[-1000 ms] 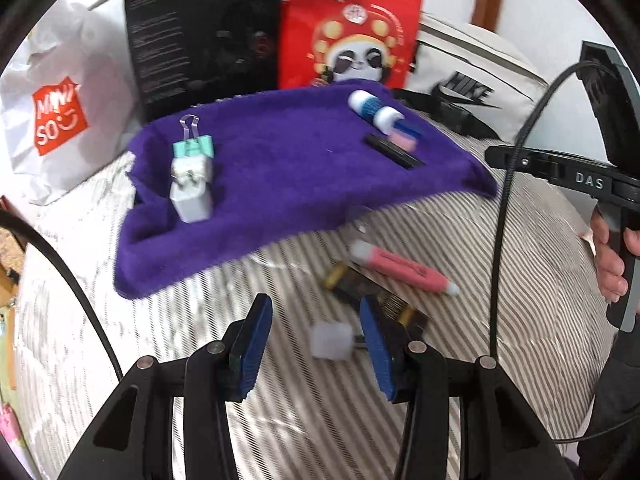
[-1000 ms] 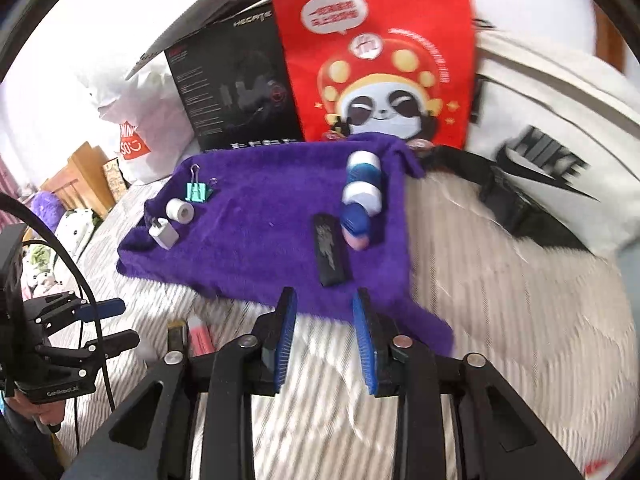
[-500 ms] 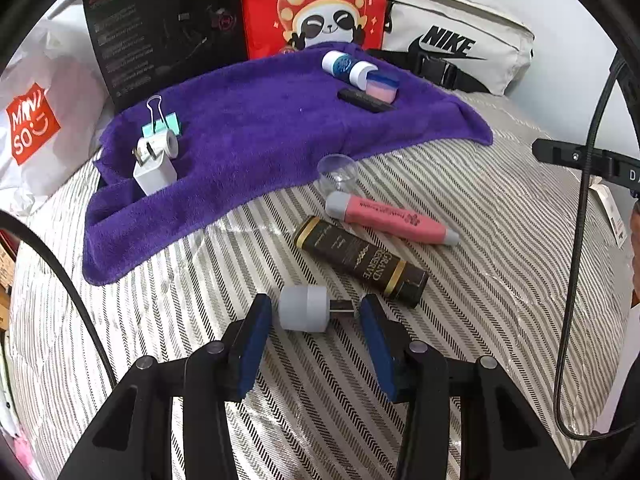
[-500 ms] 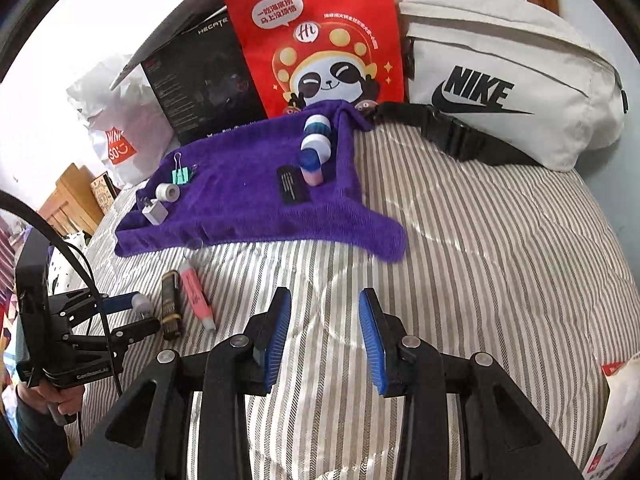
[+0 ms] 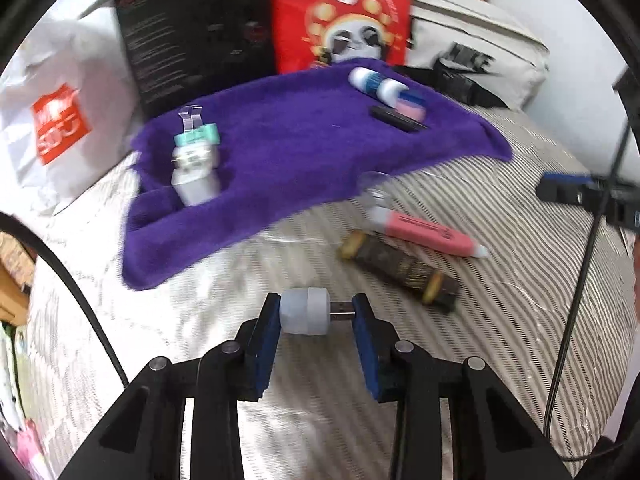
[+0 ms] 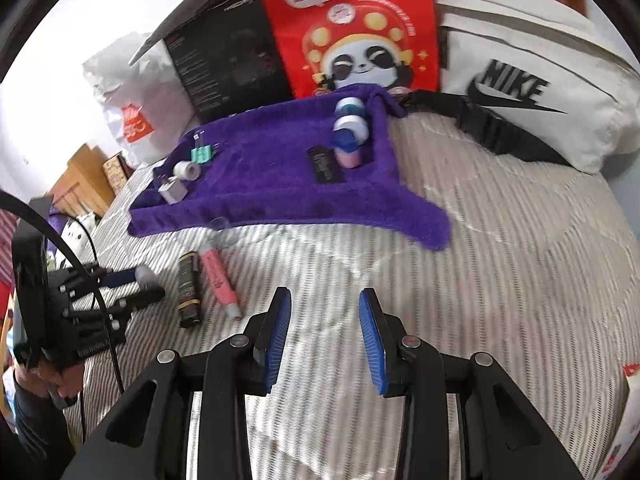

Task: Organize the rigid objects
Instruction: 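Grasp the small white cylinder on the bedspread with the left tool, then move the right tool to the clear plastic cup and grasp it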

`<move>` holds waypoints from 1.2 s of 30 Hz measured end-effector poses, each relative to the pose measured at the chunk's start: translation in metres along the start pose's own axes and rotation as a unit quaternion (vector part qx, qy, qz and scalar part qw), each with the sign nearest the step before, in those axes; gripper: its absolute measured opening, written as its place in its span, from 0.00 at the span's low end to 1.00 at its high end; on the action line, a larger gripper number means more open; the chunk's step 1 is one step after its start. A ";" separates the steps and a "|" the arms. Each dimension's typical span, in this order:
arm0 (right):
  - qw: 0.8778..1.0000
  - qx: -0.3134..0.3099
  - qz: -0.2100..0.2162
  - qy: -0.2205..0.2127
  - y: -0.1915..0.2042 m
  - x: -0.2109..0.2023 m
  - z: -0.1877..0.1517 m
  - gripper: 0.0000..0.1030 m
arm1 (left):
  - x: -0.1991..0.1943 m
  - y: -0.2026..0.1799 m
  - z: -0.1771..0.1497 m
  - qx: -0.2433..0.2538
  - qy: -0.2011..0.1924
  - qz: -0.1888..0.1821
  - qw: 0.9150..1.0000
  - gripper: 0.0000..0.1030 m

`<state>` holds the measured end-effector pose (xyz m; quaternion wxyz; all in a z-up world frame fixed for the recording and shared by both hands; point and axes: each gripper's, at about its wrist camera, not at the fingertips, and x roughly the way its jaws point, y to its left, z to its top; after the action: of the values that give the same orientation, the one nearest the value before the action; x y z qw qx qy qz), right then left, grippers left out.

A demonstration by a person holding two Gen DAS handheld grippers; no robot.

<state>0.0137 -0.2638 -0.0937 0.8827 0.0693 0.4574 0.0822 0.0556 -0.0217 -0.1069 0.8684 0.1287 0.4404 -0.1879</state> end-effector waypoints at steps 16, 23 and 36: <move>0.997 -0.059 0.044 0.012 0.074 0.054 0.025 0.34 | 0.008 0.065 -0.015 -0.055 -0.004 0.079 0.995 0.33; 0.996 -0.086 0.021 0.014 0.092 0.074 0.034 0.32 | 0.009 0.076 -0.019 -0.086 -0.007 0.059 0.995 0.33; 0.994 -0.100 -0.029 0.029 0.108 0.108 0.042 0.26 | 0.011 0.080 -0.021 -0.099 -0.017 0.031 0.994 0.33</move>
<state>0.1007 -0.1376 -0.1340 0.8738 -0.0350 0.4738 0.1039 0.0815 0.0561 -0.1236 0.8896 0.0524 0.4380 -0.1185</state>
